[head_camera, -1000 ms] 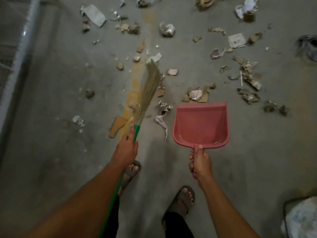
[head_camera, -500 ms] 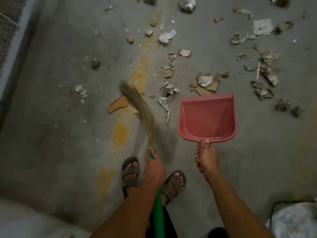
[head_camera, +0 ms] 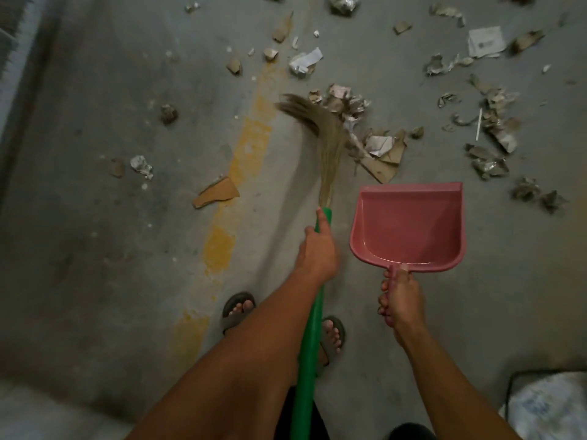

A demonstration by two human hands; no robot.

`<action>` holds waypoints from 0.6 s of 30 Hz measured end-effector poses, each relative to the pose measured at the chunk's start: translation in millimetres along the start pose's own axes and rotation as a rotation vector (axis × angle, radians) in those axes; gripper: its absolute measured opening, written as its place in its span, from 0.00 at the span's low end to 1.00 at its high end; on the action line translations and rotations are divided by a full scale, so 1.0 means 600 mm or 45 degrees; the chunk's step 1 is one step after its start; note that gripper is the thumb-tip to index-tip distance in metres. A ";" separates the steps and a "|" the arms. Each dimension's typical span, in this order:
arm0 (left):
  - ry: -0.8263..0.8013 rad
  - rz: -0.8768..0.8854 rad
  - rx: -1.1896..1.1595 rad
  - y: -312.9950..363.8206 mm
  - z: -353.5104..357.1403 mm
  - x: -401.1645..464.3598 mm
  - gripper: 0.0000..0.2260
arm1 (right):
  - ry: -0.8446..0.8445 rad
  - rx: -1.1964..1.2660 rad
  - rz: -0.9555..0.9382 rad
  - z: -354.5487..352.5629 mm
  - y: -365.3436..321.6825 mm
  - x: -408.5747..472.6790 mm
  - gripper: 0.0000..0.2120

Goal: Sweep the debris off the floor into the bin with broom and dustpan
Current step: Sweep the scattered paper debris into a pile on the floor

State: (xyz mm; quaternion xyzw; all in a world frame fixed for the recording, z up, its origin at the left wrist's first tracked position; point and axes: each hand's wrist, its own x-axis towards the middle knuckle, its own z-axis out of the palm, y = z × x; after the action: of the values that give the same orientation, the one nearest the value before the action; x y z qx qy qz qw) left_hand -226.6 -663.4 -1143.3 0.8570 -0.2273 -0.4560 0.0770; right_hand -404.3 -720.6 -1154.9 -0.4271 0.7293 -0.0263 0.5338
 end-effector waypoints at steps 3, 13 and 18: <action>0.154 -0.014 -0.067 -0.050 -0.020 -0.023 0.34 | -0.040 0.011 -0.047 0.024 -0.017 -0.020 0.23; 0.492 -0.550 -0.330 -0.291 0.005 -0.129 0.35 | -0.276 -0.173 -0.181 0.142 -0.032 -0.084 0.25; 0.347 -0.784 -0.427 -0.376 0.041 -0.106 0.37 | -0.373 -0.261 -0.205 0.189 -0.009 -0.101 0.25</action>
State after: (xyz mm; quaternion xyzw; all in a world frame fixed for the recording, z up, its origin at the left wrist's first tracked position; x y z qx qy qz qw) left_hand -205.1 -432.8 -1186.6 0.9134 0.1312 -0.3706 0.1051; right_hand -306.0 -637.2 -1154.8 -0.5354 0.6063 0.0681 0.5840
